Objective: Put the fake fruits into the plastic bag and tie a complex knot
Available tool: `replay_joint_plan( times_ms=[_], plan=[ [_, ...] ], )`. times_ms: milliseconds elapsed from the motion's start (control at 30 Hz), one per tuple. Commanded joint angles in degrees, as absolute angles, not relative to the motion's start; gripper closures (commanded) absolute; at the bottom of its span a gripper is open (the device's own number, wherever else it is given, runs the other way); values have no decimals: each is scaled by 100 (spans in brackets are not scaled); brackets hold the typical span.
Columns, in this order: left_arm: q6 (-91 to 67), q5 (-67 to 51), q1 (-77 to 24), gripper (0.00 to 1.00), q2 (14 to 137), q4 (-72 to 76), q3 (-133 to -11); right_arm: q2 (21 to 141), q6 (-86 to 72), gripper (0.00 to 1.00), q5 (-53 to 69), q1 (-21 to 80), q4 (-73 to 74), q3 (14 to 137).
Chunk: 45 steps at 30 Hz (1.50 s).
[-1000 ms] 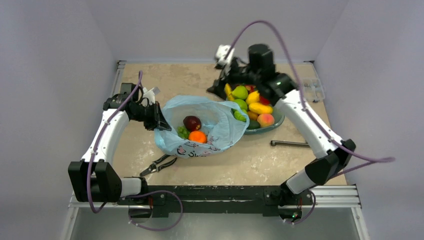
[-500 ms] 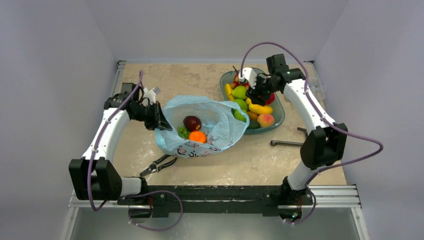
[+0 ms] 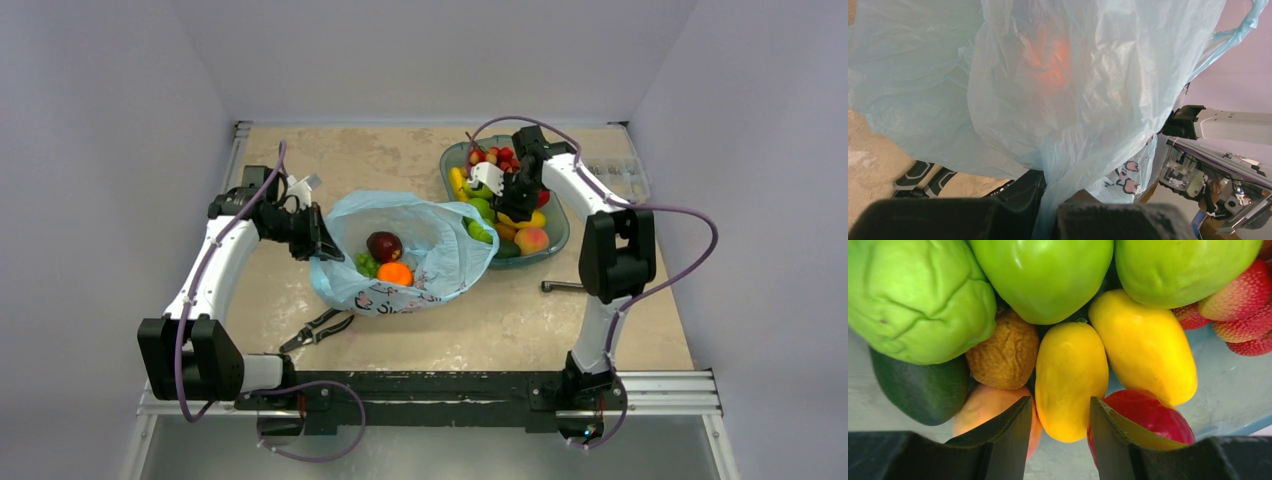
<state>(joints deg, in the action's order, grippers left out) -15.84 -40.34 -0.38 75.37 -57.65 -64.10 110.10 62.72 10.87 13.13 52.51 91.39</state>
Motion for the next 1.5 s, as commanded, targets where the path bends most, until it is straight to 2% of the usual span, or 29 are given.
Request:
replay_joint_plan(
  times_ms=[0, 433, 767, 900, 967, 1033, 1100, 1333, 1467],
  plan=[
    [-1555, -4157, 0, 100, 7466, -5650, -6502, 11100, 6523, 55, 756, 1345, 5072, 9299],
    [-1538, -4157, 0, 100, 7520, -5681, -6554, 11497, 6601, 46, 517, 1351, 4605, 8958],
    [-1529, -4129, 0, 100, 7507, -5683, -6539, 11557, 6497, 48, 532, 1408, 4175, 8585],
    [-1526, -4122, 0, 100, 7497, -5684, -6537, 11488, 6477, 44, 591, 1474, 4181, 8408],
    [-1521, -4118, 0, 100, 7477, -5687, -6539, 11432, 6478, 47, 628, 1478, 4141, 8360],
    [-1508, -4114, 0, 100, 7467, -5714, -6543, 11354, 6490, 62, 775, 1478, 4234, 8455],
    [-1496, -4109, 0, 100, 7464, -5734, -6540, 11254, 6481, 70, 965, 1472, 4409, 8586],
    [-1477, -4104, 0, 100, 7425, -5750, -6548, 10715, 6185, 77, 1681, 1467, 5018, 9043],
    [-1477, -4096, 0, 100, 7420, -5751, -6539, 10490, 5772, 78, 2009, 1463, 5343, 9503]
  ],
)
